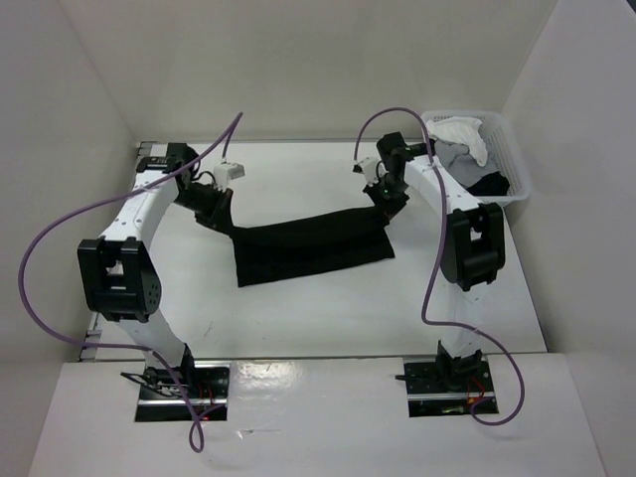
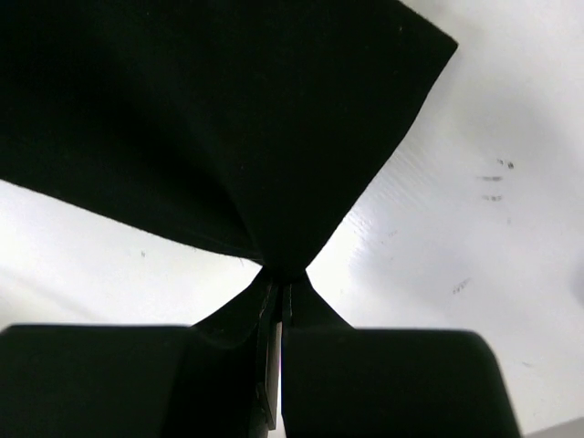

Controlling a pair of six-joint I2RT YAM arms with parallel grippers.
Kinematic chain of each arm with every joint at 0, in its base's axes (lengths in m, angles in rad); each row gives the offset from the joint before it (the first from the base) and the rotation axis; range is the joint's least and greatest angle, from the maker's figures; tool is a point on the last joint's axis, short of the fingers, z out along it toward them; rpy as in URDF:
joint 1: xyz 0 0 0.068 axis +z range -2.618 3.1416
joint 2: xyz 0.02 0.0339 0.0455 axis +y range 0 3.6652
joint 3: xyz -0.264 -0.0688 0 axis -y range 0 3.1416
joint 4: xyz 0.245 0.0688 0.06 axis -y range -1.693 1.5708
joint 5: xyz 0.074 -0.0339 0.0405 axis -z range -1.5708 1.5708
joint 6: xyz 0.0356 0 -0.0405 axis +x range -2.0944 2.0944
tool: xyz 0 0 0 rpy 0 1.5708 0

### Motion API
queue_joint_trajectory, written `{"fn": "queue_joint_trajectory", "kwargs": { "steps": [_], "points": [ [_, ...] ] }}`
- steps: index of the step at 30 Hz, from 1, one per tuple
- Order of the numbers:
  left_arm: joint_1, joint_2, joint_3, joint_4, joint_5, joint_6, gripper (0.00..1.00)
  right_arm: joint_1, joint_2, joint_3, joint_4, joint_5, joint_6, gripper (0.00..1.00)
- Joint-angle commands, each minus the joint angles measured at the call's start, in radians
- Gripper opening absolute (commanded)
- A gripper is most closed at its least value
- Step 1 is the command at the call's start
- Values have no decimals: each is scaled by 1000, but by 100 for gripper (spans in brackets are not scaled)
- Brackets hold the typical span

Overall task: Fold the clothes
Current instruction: Fold the tank top

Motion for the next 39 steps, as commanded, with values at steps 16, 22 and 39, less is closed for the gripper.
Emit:
{"fn": "queue_joint_trajectory", "kwargs": {
  "steps": [16, 22, 39],
  "points": [
    [-47, 1, -80, -147, -126, 136, 0, -9, -161, -78, -127, 39, -95, 0],
    [-47, 32, -71, -159, -126, 145, 0, -9, -217, -118, -146, 48, -105, 0],
    [-90, 99, -166, -138, -199, 165, 0, 2, -226, -310, -218, 37, -170, 31]
  ]
}}
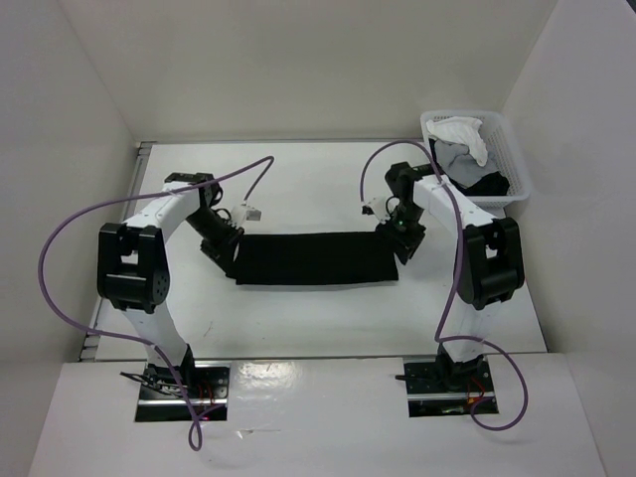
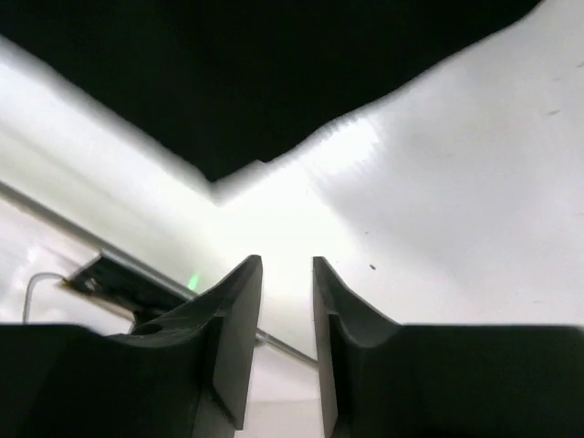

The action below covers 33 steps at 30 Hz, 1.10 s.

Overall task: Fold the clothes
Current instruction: Fold the tank top

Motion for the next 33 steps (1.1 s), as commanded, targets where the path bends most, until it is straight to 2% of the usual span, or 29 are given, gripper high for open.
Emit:
{"fn": "queue_joint_trajectory", "kwargs": {
  "steps": [1, 3, 4, 5, 7, 9, 11, 15, 16, 19, 21, 23, 25, 26, 27, 28, 29, 30, 33],
  "points": [
    [2, 19, -27, 12, -42, 28, 2, 3, -30, -21, -59, -5, -39, 39],
    [2, 28, -39, 24, -53, 28, 6, 12, -20, -46, -72, -15, -48, 48],
    [2, 29, -39, 47, -53, 16, 11, 12, -20, -55, -73, -15, -48, 61],
    [2, 29, -51, 47, -78, 7, 21, 21, -20, -55, -73, -1, -48, 65],
    [2, 29, -51, 59, -79, 7, 28, 21, -20, -69, -73, -1, -48, 70],
    [2, 29, -36, 69, -88, -2, 33, 21, -33, -69, -63, -1, -48, 70],
    [2, 29, -2, 47, -88, -2, 49, 21, -43, -54, -51, -1, -37, 71],
    [2, 7, 77, 18, -120, 7, 61, 21, -54, -17, 9, -1, 15, 71],
    [2, 7, 91, 18, -120, 7, 61, 21, -54, -17, 35, -10, 24, 71],
    [2, -5, 165, 18, -88, -14, 69, 32, -54, 5, 79, -83, 56, 71],
    [2, -5, 206, 62, -36, -56, 69, 41, -45, 5, 113, -143, 96, 71],
    [-9, 44, 206, 85, 8, -87, 68, 41, -11, 5, 157, -176, 122, 67],
    [-19, 88, 206, 98, 74, -113, 65, 50, 15, 5, 167, -231, 144, 55],
    [-32, 131, 206, 107, 94, -113, 61, 50, 42, 5, 167, -249, 144, 51],
    [-32, 153, 194, 107, 130, -113, 57, 59, 53, 5, 167, -261, 144, 40],
    [-42, 189, 185, 118, 145, -113, 53, 60, 64, 5, 177, -262, 144, 35],
    [-53, 206, 185, 134, 145, -126, 47, 70, 73, 5, 190, -262, 144, 30],
    [-53, 222, 176, 144, 156, -136, 34, 81, 94, -4, 190, -262, 153, 22],
    [-73, 271, 164, 157, 165, -136, 25, 81, 133, -4, 211, -251, 153, 19]
  ]
}}
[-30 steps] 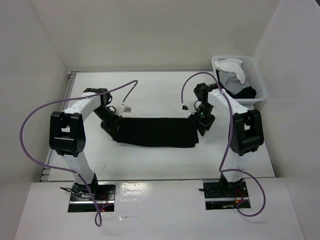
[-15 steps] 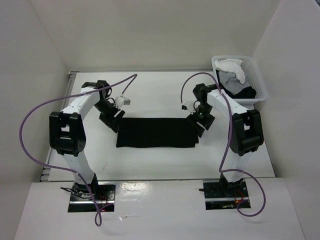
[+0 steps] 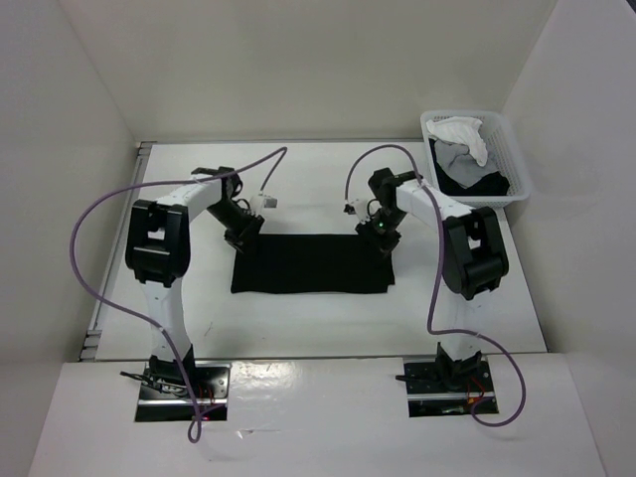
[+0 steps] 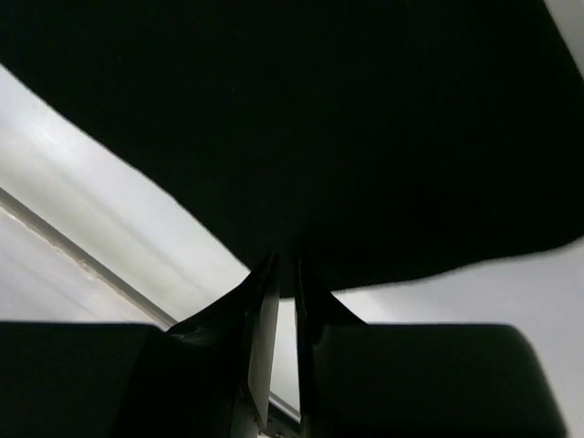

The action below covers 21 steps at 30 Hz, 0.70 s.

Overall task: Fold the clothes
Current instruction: Fold the tank top

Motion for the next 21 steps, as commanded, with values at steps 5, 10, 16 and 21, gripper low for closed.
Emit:
{"fn": "queue_joint_trajectory", "kwargs": {
  "steps": [5, 10, 16, 21],
  "points": [
    [-34, 38, -33, 52, 60, -48, 26, 14, 74, 2, 72, -21, 16, 18],
    [-34, 72, -52, 92, 23, -88, 26, 14, 129, 2, 125, 34, 16, 18],
    [-34, 104, -8, 117, -28, -150, 26, 14, 220, 112, 168, 121, 38, 17],
    [-16, 137, 54, 126, -51, -183, 25, -4, 303, 247, 179, 198, 47, 17]
  ]
}}
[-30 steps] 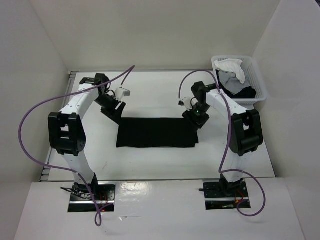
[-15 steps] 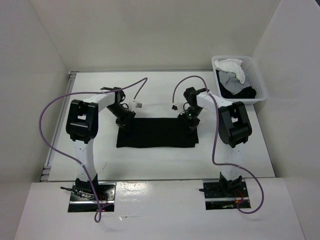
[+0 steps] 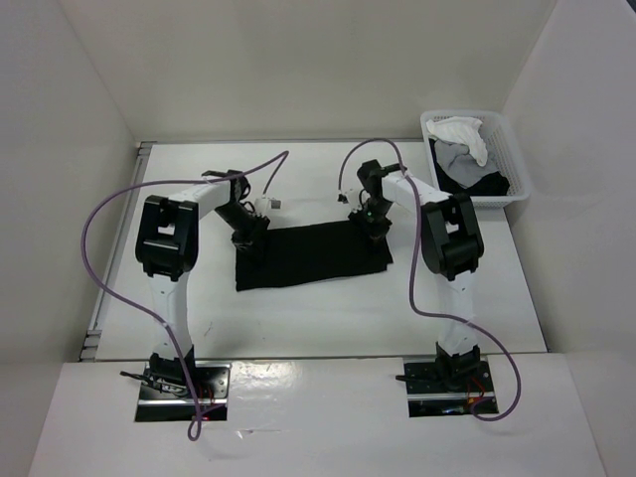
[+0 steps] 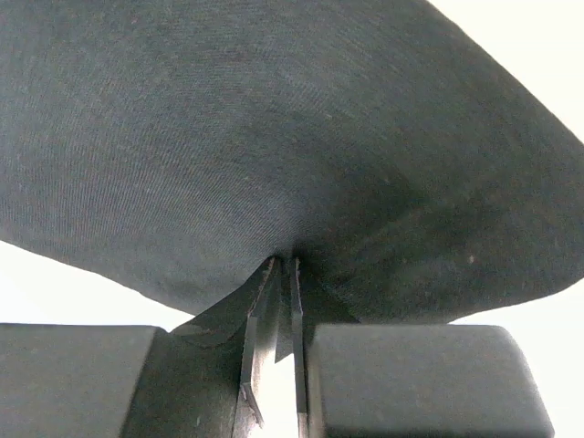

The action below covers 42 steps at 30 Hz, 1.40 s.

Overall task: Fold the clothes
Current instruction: Fold the tank top

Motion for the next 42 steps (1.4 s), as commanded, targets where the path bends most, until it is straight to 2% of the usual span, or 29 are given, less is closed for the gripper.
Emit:
{"fn": "queue_joint_trajectory", "kwargs": {
  "steps": [1, 8, 11, 13, 17, 18, 20, 21, 23, 24, 25, 26, 28, 32, 38, 42],
  "points": [
    [13, 48, 62, 71, -51, -17, 25, -10, 96, 98, 116, 107, -5, 17],
    [44, 82, 141, 93, -80, -75, 25, -29, 165, 218, 114, 148, -5, 17],
    [55, 94, 194, 79, -81, -75, 24, -29, 165, 284, 76, 119, -5, 17],
    [65, 42, 205, 67, -71, -75, 24, -29, 142, 310, 54, 90, -5, 17],
    [87, -100, 196, 58, -52, -66, 33, -29, 20, 306, 36, 49, -5, 17],
    [87, -158, 196, 57, -52, -66, 43, -29, -37, 289, 36, 39, -5, 18],
    [108, -209, 173, 57, -52, -57, 49, -39, -88, 267, 36, 28, -5, 22],
    [108, -251, 141, 76, -52, -57, 56, -48, -134, 238, 50, 28, -5, 28],
    [131, -280, 90, 106, -52, -57, 63, -59, -172, 197, 89, 28, 4, 38],
    [145, -280, 45, 116, -52, -57, 64, -72, -200, 145, 106, 44, 5, 43],
    [145, -280, 23, 131, -52, -45, 64, -82, -209, 120, 119, 44, 15, 54],
    [145, -280, 3, 140, -52, -44, 66, -92, -209, 100, 128, 44, 15, 60],
    [145, -254, -29, 151, -52, -44, 67, -127, -209, 57, 139, 20, 31, 69],
    [145, -219, -77, 174, 8, -34, 67, -197, -199, -6, 139, -102, 40, 78],
    [145, -181, -53, 151, 101, -12, 66, -287, -113, -29, 114, -296, 2, 78],
    [145, -162, -28, 142, 124, 6, 61, -301, -84, -17, 96, -318, -11, 78]
  ]
}}
